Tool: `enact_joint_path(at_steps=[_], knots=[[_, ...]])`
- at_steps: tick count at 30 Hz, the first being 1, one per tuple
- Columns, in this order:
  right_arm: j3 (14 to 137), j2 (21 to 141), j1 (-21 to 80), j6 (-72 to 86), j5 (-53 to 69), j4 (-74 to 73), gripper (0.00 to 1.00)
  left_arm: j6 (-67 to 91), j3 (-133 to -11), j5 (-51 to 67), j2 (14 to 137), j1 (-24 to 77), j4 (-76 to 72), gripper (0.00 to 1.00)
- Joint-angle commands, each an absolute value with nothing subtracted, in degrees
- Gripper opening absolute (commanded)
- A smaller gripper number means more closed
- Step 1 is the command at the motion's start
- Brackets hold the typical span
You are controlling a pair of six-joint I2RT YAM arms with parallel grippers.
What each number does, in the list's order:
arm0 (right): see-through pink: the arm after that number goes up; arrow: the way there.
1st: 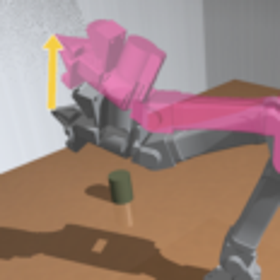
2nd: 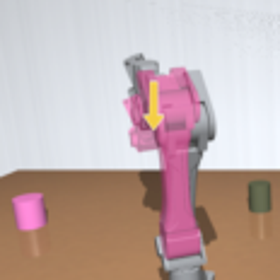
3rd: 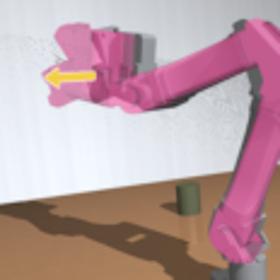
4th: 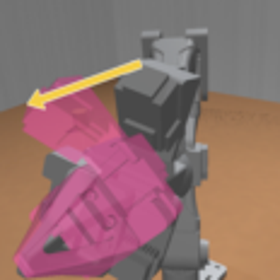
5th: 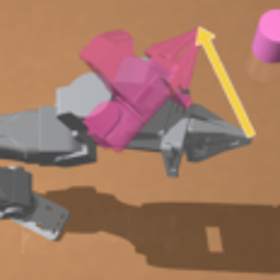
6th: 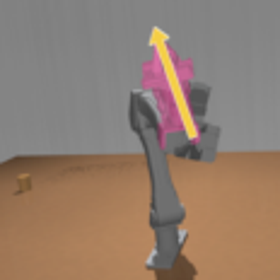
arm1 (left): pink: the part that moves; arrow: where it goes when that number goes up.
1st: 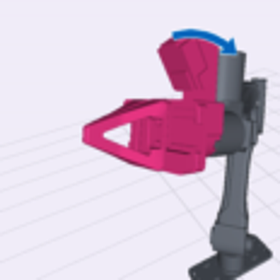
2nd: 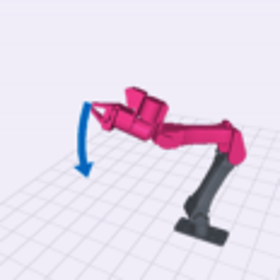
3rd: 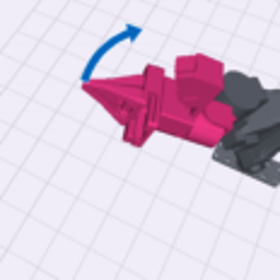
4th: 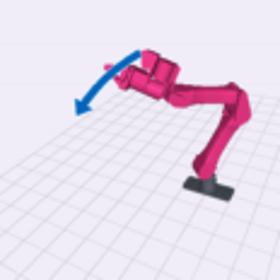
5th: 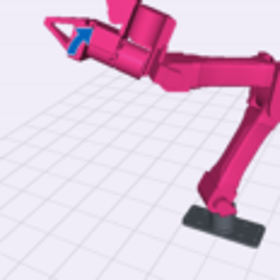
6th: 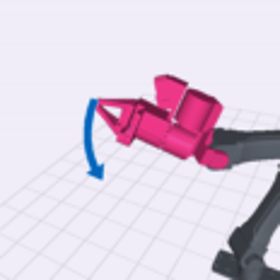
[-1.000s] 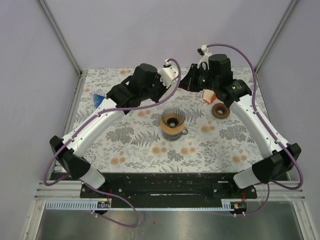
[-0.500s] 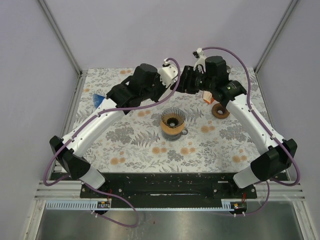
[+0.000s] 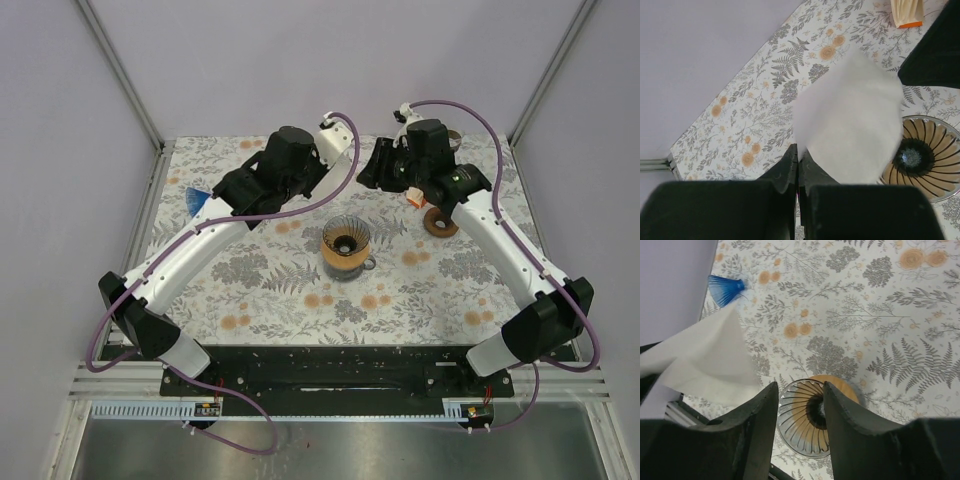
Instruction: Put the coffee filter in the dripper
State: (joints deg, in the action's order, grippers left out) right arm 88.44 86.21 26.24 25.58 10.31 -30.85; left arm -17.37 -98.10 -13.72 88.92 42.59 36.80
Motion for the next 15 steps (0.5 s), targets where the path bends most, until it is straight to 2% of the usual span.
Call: enact_joint_path(at_steps=[1, 8, 15], knots=[[88.77, 82.62, 26.54, 22.76, 6.58, -31.73, 0.51, -18.81, -97.82, -17.40, 86.31, 42.89, 33.58, 0.00], [84.65, 78.32, 26.89, 21.88, 19.49, -21.29, 0.61, -19.25, -97.56, -18.63, 86.84, 43.16, 32.96, 0.00], [82.53, 76.72, 29.18, 27.50, 19.16, -14.24, 0.73, -18.37, -98.26, -18.72, 87.10, 43.50, 33.13, 0.00]])
